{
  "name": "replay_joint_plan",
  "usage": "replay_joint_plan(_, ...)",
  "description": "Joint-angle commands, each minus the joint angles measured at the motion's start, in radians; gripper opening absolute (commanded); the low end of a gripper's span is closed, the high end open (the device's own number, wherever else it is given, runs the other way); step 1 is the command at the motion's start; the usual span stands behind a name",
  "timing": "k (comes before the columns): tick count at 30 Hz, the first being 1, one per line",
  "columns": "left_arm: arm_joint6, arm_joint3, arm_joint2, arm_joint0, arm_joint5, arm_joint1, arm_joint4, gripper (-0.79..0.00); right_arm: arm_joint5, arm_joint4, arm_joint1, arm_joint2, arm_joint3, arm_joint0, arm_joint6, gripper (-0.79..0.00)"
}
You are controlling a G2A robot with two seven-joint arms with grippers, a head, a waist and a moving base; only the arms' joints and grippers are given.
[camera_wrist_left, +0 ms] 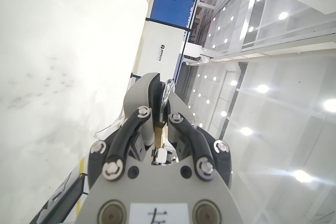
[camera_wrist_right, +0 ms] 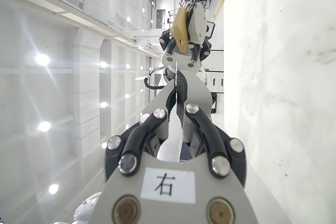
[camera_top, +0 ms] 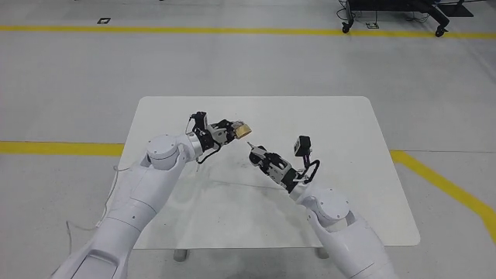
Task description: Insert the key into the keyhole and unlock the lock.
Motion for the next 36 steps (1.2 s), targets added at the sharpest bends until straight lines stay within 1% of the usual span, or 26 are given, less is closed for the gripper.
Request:
replay_joint_plan(1, -0.011, 0.001, -0.003, -0.002, 0.015, 0.0, -0.01, -0.785, 0.004, 0.011, -0.003, -0.006, 0.009, 0.008, -0.024, -0.785)
replay_joint_plan(5, -0.014, 0.001, 0.0, -0.005, 0.018, -0.001, 0.012, -0.785, -0.004, 0.049, -0.009, -0.012, 0.037, 0.029, -0.042, -0.785)
replay_joint_plan(11, 0.001, -0.004, 0.008, -0.001, 0.004, -0.005, 0.04, -0.785, 0.001, 0.038, -0.015, -0.022, 0.055, 0.041, -0.1, -0.785)
replay_joint_plan(22, 0.0, 0.003, 0.012, -0.003, 0.004, -0.01, 0.059, -0.785, 0.004, 0.025, -0.019, -0.036, 0.073, 0.052, -0.098, -0.785)
replay_joint_plan(30, 0.012, 0.001, -0.02, 0.001, -0.02, -0.005, 0.064, -0.785, 0.004, -0.04, -0.009, -0.011, 0.024, 0.009, -0.103, -0.785)
replay_joint_plan(36, 0.031, -0.016, -0.006, 0.013, -0.031, -0.006, 0.122, -0.785, 0.034, -0.147, -0.007, -0.039, -0.019, -0.004, -0.13, -0.785)
